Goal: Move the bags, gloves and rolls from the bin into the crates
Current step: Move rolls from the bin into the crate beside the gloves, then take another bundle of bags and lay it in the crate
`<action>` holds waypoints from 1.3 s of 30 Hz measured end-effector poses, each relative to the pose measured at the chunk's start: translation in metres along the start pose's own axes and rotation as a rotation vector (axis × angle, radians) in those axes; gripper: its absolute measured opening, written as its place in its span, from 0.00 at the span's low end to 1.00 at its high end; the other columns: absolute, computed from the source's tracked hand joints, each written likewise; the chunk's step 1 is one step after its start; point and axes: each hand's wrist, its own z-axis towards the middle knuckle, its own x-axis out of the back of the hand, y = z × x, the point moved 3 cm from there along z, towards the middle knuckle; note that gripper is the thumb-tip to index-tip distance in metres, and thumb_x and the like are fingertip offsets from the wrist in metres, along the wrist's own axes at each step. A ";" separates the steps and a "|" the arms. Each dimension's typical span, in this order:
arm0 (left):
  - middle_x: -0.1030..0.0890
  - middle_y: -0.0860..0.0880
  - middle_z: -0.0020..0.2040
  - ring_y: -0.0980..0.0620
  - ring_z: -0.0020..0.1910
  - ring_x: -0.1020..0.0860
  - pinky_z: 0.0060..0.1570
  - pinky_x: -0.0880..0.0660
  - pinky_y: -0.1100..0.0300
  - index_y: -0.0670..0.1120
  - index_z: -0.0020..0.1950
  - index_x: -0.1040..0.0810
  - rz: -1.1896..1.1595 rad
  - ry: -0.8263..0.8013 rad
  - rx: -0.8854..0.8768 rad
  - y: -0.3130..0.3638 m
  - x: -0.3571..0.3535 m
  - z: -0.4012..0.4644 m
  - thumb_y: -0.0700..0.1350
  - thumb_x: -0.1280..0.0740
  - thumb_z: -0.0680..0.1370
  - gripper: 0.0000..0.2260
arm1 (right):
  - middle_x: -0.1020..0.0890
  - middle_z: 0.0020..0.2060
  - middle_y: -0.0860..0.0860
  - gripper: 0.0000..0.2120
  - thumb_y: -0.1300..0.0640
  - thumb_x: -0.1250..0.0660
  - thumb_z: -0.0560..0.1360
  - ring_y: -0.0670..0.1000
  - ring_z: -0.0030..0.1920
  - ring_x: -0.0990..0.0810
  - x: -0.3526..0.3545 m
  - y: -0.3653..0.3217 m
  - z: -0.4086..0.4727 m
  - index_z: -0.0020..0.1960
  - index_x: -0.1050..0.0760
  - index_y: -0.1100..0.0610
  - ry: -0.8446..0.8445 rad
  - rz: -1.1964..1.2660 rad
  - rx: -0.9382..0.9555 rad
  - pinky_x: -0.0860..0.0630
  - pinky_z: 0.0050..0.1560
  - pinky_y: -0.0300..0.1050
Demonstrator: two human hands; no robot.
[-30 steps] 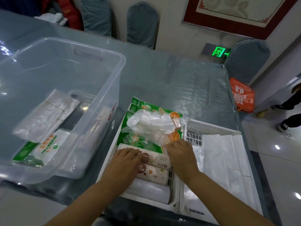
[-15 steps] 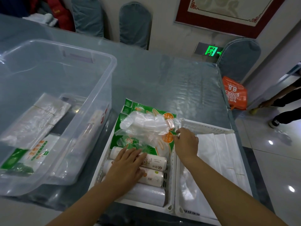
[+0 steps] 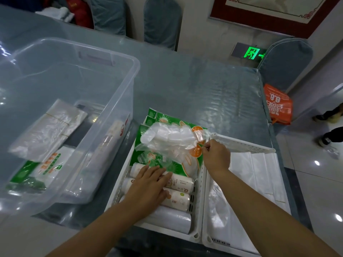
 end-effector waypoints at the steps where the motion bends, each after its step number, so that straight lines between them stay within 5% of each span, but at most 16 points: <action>1: 0.28 0.49 0.68 0.48 0.69 0.34 0.70 0.50 0.50 0.52 0.69 0.33 -0.032 -0.023 0.010 0.000 0.001 0.001 0.56 0.39 0.74 0.24 | 0.17 0.39 0.54 0.06 0.54 0.33 0.74 0.55 0.41 0.21 0.000 0.000 0.000 0.43 0.21 0.57 -0.007 -0.010 0.018 0.24 0.46 0.50; 3: 0.34 0.51 0.72 0.50 0.71 0.40 0.71 0.55 0.53 0.53 0.71 0.38 -0.080 -0.042 0.027 -0.002 0.003 0.003 0.55 0.41 0.76 0.24 | 0.17 0.39 0.54 0.06 0.54 0.33 0.74 0.55 0.41 0.21 0.000 -0.002 0.000 0.43 0.20 0.56 -0.033 -0.041 0.049 0.25 0.45 0.48; 9: 0.34 0.52 0.71 0.52 0.70 0.39 0.70 0.46 0.55 0.52 0.70 0.36 -0.160 0.002 0.089 -0.001 0.032 0.011 0.49 0.39 0.77 0.21 | 0.22 0.49 0.57 0.11 0.58 0.32 0.71 0.57 0.49 0.26 0.010 -0.019 0.004 0.52 0.25 0.59 0.119 -0.004 0.160 0.29 0.50 0.53; 14: 0.35 0.51 0.72 0.51 0.71 0.40 0.71 0.47 0.53 0.52 0.70 0.36 -0.084 0.078 0.062 0.006 0.065 0.007 0.50 0.40 0.77 0.21 | 0.28 0.63 0.54 0.20 0.46 0.45 0.78 0.57 0.62 0.30 -0.008 -0.050 0.000 0.68 0.33 0.53 -0.132 -0.142 0.440 0.34 0.60 0.54; 19: 0.31 0.50 0.70 0.50 0.69 0.37 0.69 0.44 0.54 0.50 0.69 0.34 -0.035 0.224 0.035 0.010 0.106 -0.006 0.48 0.41 0.78 0.19 | 0.23 0.50 0.53 0.21 0.44 0.54 0.77 0.54 0.52 0.28 -0.009 -0.062 -0.023 0.54 0.25 0.50 -0.083 -0.219 0.477 0.31 0.50 0.51; 26: 0.26 0.51 0.66 0.50 0.65 0.31 0.66 0.39 0.53 0.51 0.66 0.30 0.020 0.367 0.068 -0.017 0.173 -0.031 0.48 0.40 0.77 0.17 | 0.20 0.41 0.56 0.12 0.56 0.40 0.77 0.58 0.45 0.25 0.024 -0.094 -0.022 0.43 0.20 0.58 0.143 -0.099 0.466 0.33 0.46 0.50; 32: 0.19 0.48 0.57 0.45 0.56 0.23 0.57 0.30 0.50 0.48 0.59 0.22 0.105 0.466 0.133 -0.098 0.240 -0.065 0.43 0.35 0.75 0.13 | 0.22 0.29 0.57 0.10 0.62 0.36 0.74 0.57 0.31 0.26 0.082 -0.207 -0.031 0.35 0.22 0.61 0.380 0.236 0.649 0.30 0.33 0.46; 39: 0.21 0.49 0.61 0.46 0.61 0.27 0.59 0.34 0.55 0.51 0.62 0.25 0.145 0.307 0.265 -0.247 0.269 -0.100 0.46 0.38 0.77 0.14 | 0.19 0.32 0.53 0.11 0.57 0.38 0.75 0.55 0.35 0.23 0.058 -0.352 -0.056 0.37 0.22 0.57 0.186 0.310 0.802 0.26 0.34 0.48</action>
